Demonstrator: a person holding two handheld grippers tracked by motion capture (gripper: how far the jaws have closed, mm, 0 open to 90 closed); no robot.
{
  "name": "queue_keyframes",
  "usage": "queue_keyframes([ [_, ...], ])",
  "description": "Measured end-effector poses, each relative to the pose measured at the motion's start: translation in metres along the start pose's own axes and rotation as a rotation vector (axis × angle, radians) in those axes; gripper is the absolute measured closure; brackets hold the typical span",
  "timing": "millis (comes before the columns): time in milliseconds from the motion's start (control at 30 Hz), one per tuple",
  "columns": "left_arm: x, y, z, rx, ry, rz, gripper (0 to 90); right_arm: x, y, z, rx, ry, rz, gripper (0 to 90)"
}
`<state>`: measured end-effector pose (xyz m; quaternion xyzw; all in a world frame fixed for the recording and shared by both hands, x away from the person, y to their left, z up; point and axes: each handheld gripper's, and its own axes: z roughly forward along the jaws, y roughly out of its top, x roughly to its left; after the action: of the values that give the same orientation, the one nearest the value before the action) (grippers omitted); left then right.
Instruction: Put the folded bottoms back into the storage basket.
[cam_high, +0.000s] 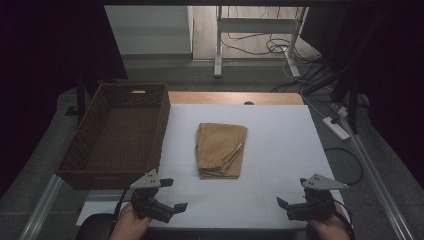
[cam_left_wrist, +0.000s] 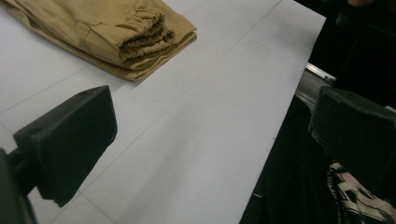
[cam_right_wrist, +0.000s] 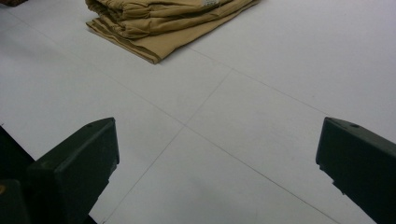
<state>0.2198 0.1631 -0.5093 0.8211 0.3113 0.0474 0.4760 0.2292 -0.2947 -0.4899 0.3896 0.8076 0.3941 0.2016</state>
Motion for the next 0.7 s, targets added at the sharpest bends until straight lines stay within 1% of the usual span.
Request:
queue_keyframes([
  [100,0.000,0.002,0.005,-0.001,-0.001,0.007,0.0,0.000,0.000,0.000,0.001,0.000,-0.001,0.2],
  [233,-0.001,0.005,0.013,0.021,-0.003,0.025,0.0,0.000,0.000,0.000,0.000,0.001,-0.001,0.2],
  [267,0.000,0.007,0.015,0.032,-0.004,0.025,0.0,0.000,0.000,0.000,0.000,0.001,-0.001,0.2],
  [400,0.004,0.010,0.024,0.040,-0.014,0.021,0.0,0.000,0.000,0.000,0.000,0.001,-0.001,0.2],
  [600,0.010,0.018,0.038,0.071,0.000,0.034,0.0,0.000,0.000,0.000,0.001,0.003,-0.002,0.2],
  [700,0.014,0.023,0.044,0.072,-0.009,0.022,0.0,0.000,0.000,0.000,0.001,0.004,-0.002,0.2],
])
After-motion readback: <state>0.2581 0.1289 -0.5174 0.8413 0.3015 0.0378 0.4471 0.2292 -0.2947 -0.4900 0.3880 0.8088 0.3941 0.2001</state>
